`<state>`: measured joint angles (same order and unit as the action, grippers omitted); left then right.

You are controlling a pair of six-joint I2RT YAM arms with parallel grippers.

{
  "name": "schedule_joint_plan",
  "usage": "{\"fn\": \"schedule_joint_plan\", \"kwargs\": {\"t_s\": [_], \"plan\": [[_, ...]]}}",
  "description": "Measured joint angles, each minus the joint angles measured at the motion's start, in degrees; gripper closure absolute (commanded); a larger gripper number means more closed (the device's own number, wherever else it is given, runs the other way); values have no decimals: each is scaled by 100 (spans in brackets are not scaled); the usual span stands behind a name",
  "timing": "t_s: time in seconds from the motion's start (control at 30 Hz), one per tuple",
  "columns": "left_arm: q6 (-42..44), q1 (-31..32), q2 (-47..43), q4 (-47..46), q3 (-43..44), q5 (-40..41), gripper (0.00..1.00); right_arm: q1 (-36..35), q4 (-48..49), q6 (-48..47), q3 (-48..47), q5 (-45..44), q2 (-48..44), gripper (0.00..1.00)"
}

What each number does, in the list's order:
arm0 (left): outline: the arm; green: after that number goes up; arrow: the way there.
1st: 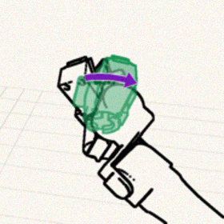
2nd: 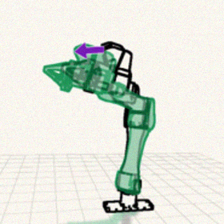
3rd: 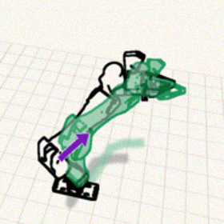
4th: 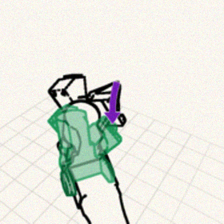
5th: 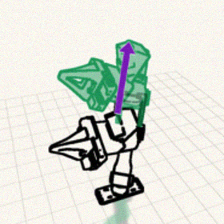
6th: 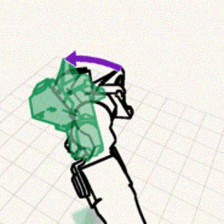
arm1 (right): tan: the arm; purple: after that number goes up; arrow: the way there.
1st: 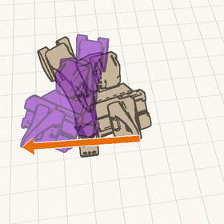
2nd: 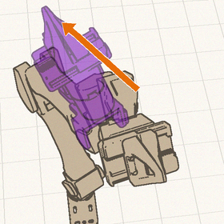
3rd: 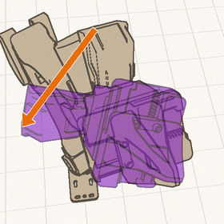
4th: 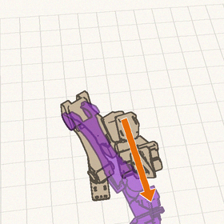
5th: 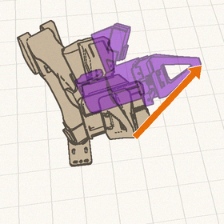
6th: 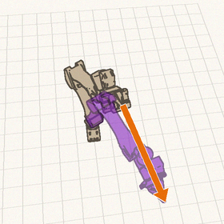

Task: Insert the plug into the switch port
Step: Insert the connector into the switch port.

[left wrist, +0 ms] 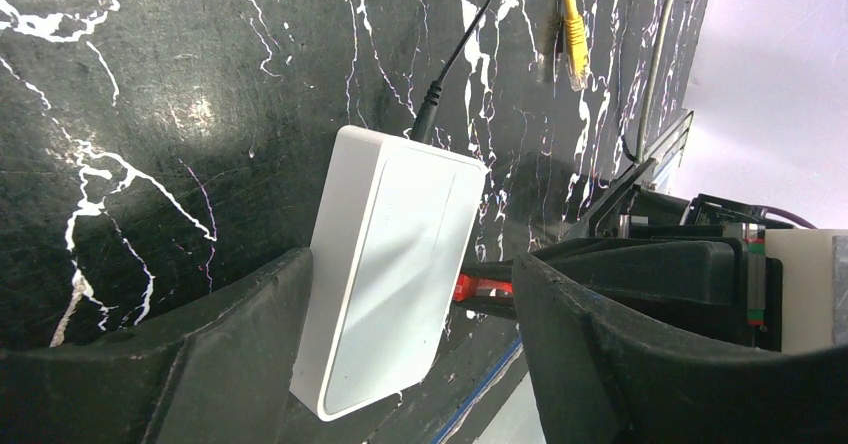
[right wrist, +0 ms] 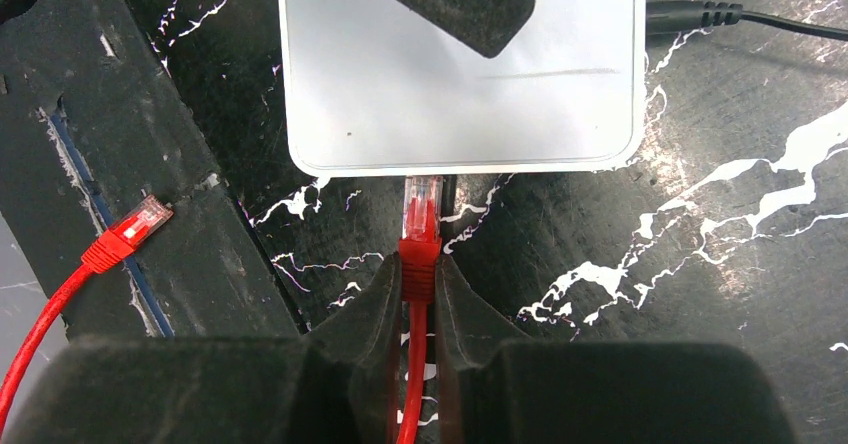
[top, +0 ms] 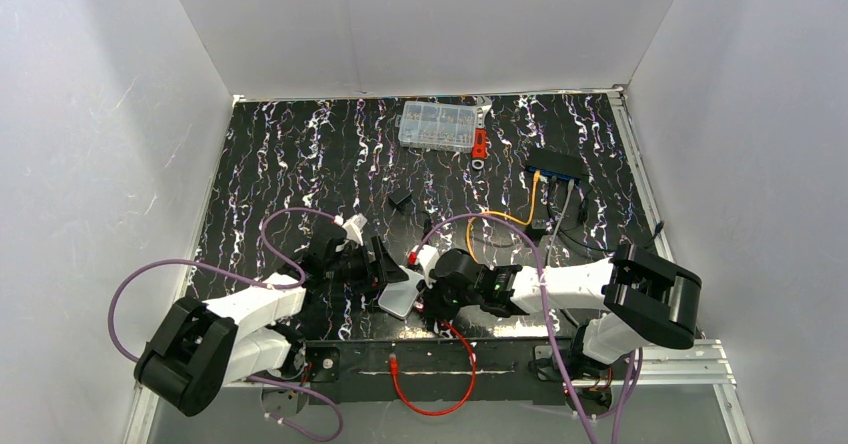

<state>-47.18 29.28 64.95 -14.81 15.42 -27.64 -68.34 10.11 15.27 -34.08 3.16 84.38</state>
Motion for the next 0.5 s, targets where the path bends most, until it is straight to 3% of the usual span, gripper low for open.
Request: {"fn": "schedule_joint_plan", "kwargs": {"t_s": [0.5], "plan": [[4, -9, -5, 26, -21, 59, 36, -58, -50, 11, -33, 7, 11, 99]]}}
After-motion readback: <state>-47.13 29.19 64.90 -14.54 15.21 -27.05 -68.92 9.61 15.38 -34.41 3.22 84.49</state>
